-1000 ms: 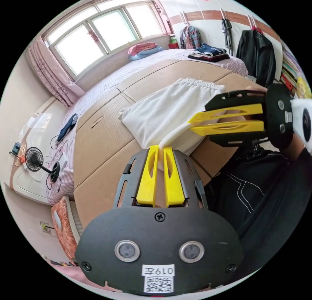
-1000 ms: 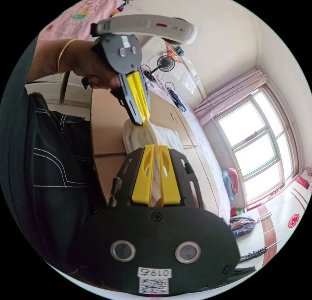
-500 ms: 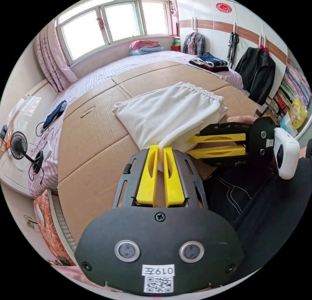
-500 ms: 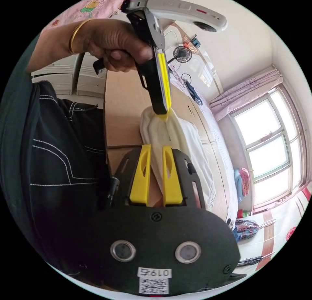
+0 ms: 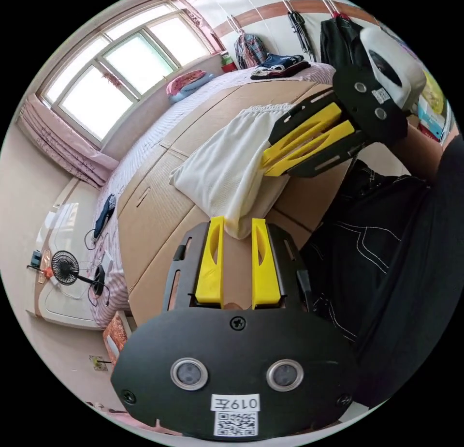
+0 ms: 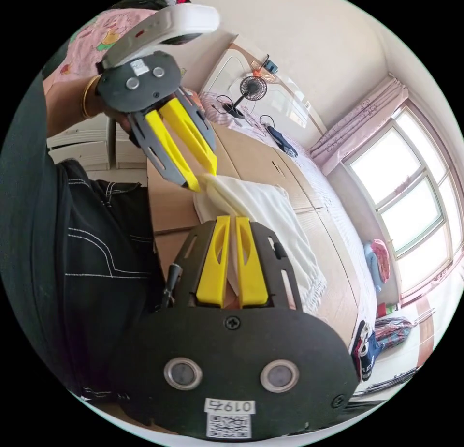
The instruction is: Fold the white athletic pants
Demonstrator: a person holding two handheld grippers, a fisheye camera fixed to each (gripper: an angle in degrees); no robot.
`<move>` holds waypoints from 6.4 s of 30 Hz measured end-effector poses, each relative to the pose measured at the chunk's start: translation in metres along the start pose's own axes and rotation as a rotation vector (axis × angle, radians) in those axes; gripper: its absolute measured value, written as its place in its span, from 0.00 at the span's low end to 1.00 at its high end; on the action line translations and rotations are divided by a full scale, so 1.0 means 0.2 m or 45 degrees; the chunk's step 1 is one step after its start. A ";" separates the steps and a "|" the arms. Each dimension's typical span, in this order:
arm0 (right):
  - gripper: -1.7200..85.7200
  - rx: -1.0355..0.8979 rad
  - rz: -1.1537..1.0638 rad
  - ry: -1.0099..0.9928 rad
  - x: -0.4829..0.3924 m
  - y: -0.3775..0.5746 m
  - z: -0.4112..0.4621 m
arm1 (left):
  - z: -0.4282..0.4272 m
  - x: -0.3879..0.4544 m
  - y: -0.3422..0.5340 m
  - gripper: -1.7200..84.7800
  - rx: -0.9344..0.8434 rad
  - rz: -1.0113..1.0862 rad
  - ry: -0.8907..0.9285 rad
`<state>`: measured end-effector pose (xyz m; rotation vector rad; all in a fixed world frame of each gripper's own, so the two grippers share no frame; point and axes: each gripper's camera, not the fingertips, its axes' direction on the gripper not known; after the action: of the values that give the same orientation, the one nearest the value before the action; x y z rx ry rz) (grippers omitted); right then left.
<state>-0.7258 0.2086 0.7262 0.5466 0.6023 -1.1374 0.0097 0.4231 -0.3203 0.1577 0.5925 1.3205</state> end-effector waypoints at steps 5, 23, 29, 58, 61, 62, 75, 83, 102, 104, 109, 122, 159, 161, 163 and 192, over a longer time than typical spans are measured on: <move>0.01 0.012 0.019 0.028 0.00 0.02 -0.01 | 0.10 0.30 -0.13 0.09 -0.059 0.222 -0.391; 0.04 0.025 -0.203 0.372 -0.44 0.16 0.01 | 0.33 0.59 -0.24 0.03 -0.156 0.337 -0.629; 0.11 -0.072 -0.226 0.413 -0.51 0.19 -0.02 | 0.37 0.59 -0.24 0.03 -0.114 0.318 -0.590; 0.08 -0.501 -0.286 0.511 -0.21 0.32 -0.04 | 0.66 0.67 -0.26 0.03 -0.077 0.337 -0.581; 0.07 -0.488 -0.269 0.488 -0.19 0.28 -0.10 | 0.68 0.67 -0.26 0.03 -0.079 0.334 -0.576; 0.07 -0.471 -0.255 0.472 -0.19 0.27 -0.12 | 0.69 0.67 -0.26 0.03 -0.080 0.327 -0.570; 0.12 -0.460 -0.307 0.551 -0.29 0.28 -0.02 | 0.75 0.69 -0.27 0.03 -0.097 0.336 -0.577; 0.16 -0.503 -0.355 0.568 -0.30 0.24 0.08 | 0.76 0.70 -0.25 0.03 -0.094 0.326 -0.566; 0.14 -0.485 -0.401 0.557 -0.29 0.17 0.15 | 0.73 0.75 -0.20 0.03 -0.096 0.335 -0.571; 0.16 -0.504 -0.400 0.521 -0.29 0.15 0.17 | 0.72 0.75 -0.19 0.03 -0.091 0.327 -0.565; 0.17 -0.505 -0.374 0.544 -0.26 0.12 0.21 | 0.70 0.76 -0.18 0.03 -0.092 0.326 -0.567; 0.16 -0.437 -0.374 0.486 -0.30 -0.05 0.27 | 0.53 0.65 -0.15 0.03 -0.047 0.194 -0.415; 0.03 -0.544 -0.724 0.790 -0.59 -0.01 0.50 | 0.10 0.41 -0.14 0.03 -0.096 0.670 -0.492; 0.03 -0.539 -0.745 0.849 -0.61 0.04 0.52 | 0.06 0.34 -0.13 0.03 -0.066 0.640 -0.499; 0.03 -0.541 -0.739 0.865 -0.60 0.07 0.53 | 0.04 0.29 -0.13 0.03 -0.049 0.639 -0.503; 0.02 -0.022 1.035 -0.012 1.53 1.22 0.13 | -0.17 -1.90 -0.53 0.03 0.521 -0.194 0.421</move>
<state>-0.4006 0.0681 0.5569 0.6837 0.3214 -0.3647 0.0367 0.0316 -0.2749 0.2254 1.1334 1.0714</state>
